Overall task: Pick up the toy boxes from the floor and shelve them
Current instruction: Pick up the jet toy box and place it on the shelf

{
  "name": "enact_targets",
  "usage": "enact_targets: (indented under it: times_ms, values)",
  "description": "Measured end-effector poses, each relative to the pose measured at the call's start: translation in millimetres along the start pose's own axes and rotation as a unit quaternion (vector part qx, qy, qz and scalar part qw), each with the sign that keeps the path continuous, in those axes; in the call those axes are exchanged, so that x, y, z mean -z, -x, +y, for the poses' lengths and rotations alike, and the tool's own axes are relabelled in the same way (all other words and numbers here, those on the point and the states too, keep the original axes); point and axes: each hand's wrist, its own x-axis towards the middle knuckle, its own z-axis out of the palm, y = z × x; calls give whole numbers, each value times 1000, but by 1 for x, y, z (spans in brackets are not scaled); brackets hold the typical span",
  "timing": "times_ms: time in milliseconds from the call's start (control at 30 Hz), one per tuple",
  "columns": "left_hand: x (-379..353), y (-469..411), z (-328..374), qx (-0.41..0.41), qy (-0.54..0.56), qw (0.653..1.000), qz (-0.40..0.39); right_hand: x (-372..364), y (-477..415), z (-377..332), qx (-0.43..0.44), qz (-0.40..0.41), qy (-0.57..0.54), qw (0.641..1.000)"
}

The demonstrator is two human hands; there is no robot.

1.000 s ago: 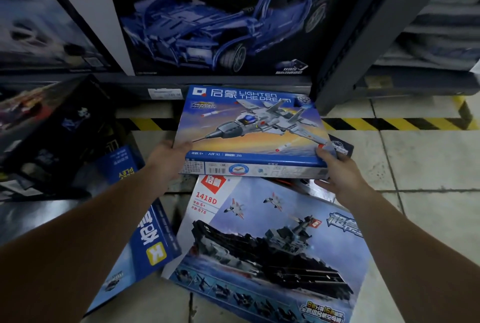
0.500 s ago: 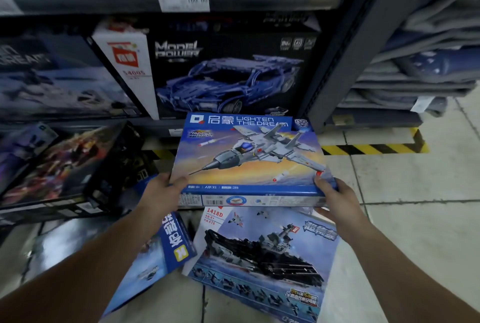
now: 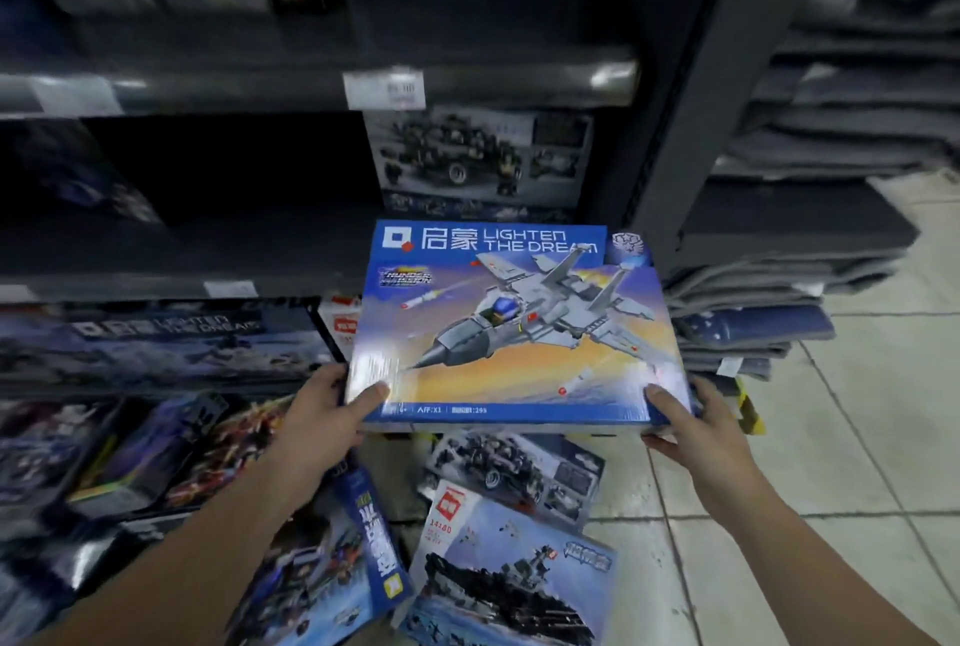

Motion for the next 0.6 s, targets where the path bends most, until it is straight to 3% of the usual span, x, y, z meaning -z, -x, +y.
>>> enact_targets:
  times_ms: [267,600]
  values:
    - [28,52,140,-104,31,994,14,20,30,-157,101,-26,-9,994]
    - [57,90,240,-192,64,979,22,36,51,-278,213,-46,11,976]
